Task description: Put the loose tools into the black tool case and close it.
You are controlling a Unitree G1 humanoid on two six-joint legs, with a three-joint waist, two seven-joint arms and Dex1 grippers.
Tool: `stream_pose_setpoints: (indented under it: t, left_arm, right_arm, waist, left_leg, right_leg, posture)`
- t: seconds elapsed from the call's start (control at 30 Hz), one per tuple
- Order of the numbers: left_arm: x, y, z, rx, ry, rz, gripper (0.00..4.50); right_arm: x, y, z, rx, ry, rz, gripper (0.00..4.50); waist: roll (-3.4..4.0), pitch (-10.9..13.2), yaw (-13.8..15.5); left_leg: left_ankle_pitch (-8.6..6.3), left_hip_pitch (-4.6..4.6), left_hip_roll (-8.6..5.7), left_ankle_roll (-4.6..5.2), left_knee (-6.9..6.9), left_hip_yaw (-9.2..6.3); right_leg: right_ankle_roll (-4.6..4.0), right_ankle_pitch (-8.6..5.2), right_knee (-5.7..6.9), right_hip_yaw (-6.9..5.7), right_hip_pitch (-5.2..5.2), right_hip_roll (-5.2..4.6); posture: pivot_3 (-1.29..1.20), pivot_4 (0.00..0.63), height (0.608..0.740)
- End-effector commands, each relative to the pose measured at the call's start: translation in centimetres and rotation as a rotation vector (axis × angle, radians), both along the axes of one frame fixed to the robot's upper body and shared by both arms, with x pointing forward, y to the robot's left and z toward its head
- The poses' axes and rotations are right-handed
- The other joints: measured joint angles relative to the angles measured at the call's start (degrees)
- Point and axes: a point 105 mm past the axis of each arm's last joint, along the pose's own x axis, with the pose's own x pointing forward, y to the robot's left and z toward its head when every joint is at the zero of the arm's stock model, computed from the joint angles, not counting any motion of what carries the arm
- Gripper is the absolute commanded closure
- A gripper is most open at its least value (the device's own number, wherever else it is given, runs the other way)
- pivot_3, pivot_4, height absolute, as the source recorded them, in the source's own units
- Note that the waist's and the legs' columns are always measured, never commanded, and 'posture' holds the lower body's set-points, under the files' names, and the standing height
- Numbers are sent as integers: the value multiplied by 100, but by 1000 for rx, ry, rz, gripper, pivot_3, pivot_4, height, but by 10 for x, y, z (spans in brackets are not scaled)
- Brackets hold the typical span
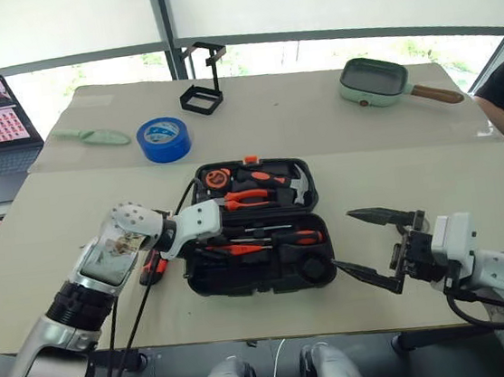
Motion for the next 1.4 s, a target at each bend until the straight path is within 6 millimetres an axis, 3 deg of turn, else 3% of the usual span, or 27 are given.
stream_pose_setpoints:
  t: [0.03, 0.3, 0.4, 0.47, 0.53, 0.7, 0.77, 0.87, 1.0, 1.1, 1.23, 1.4]
  left_arm:
    - [-1, 7, -7, 90, -11, -52, 4032]
    - [-1, 19, -17, 191, -9, -57, 4032]
    - [-3, 11, -17, 126, 43, -41, 4032]
    - [-2, 6, -12, 67, 34, -38, 3027]
    - [-3, 5, -6, 29, 37, -41, 2487]
    - [-3, 2, 49, -186, -51, -113, 756]
    - [-2, 1, 65, -285, -103, -106, 756]
    - [1, 6, 57, -316, -124, -76, 756]
    - [-5, 7, 29, -375, -44, -61, 1786]
    - [-5, 11, 14, -354, -36, -25, 3036]
    - [-2, 21, -1, -308, -54, 4, 4367]
    - [-3, 21, -12, -265, -52, -12, 4442]
  right_arm:
    - [-3, 3, 10, 6, -36, 8, 0]
    - [-2, 4, 11, -3, -35, 18, 0]
    - [-1, 5, 11, 0, -32, 20, 0]
    - [1, 6, 9, 1, -27, 21, 0]
    - [2, 7, 8, 2, -24, 23, 0]
    - [3, 3, 8, 4, -7, 25, 0]
    - [3, 0, 7, 6, 6, 17, 0]
    - [2, 1, 4, 9, 24, 21, 0]
    - [0, 7, 0, 17, 41, 38, 0]
    - [-1, 6, -2, 15, 44, 36, 0]
    - [-1, 0, -1, 13, 41, 17, 0]
    - [-2, -3, -1, 6, 45, 11, 0]
  waist:
    - [0, 0, -1]
    - [1, -1, -16]
    - [1, -1, -23]
    - [4, -3, -19]
    - [4, -2, -16]
    - [2, -1, -14]
    - [2, -1, -2]
    - [3, -1, -4]
    - [4, -2, -9]
    - [2, -1, -13]
    - [3, -1, -4]
    - [3, -2, -2]
  left_leg:
    - [0, 0, 0, 0, 0, 0]
    - [-4, 3, 1, 6, 0, 0]
    - [-3, 6, 2, 6, 0, 1]
    - [-3, 8, 3, 7, 0, 0]
    - [-4, 7, 2, 7, 0, 1]
    - [-3, -9, 3, 7, 12, -3]
    - [-3, -10, 1, 7, 13, -7]
    - [-7, -6, -2, 15, 14, -6]
    - [-8, 0, -6, 17, 13, -3]
    - [-8, -5, -5, 16, 14, -4]
    - [-6, 0, -5, 13, 15, -4]
    - [-10, -2, -4, 18, 13, -6]
  right_leg:
    - [0, 0, 0, 0, 0, 0]
    - [0, 0, -1, 0, 1, 4]
    - [0, -1, 2, 0, 2, 6]
    - [0, -1, 3, 0, 3, 7]
    - [1, -1, 3, -1, 3, 6]
    - [0, 0, 3, -3, -6, 5]
    - [0, 0, 3, -5, -3, -1]
    - [3, -1, 2, -5, 2, -14]
    - [4, -1, 1, -5, 10, -11]
    - [4, 0, 2, -7, 6, -8]
    - [5, 0, 2, -8, 9, -13]
    - [4, 1, -1, -6, 7, -20]
  posture:
    - [0, 150, 740]
    - [0, 150, 740]
    - [0, 150, 740]
    - [0, 150, 740]
    - [0, 150, 740]
    - [0, 150, 740]
    - [0, 150, 740]
    - [0, 150, 740]
    - [0, 150, 740]
    - [0, 150, 740]
    - [0, 150, 740]
    - [0, 150, 740]
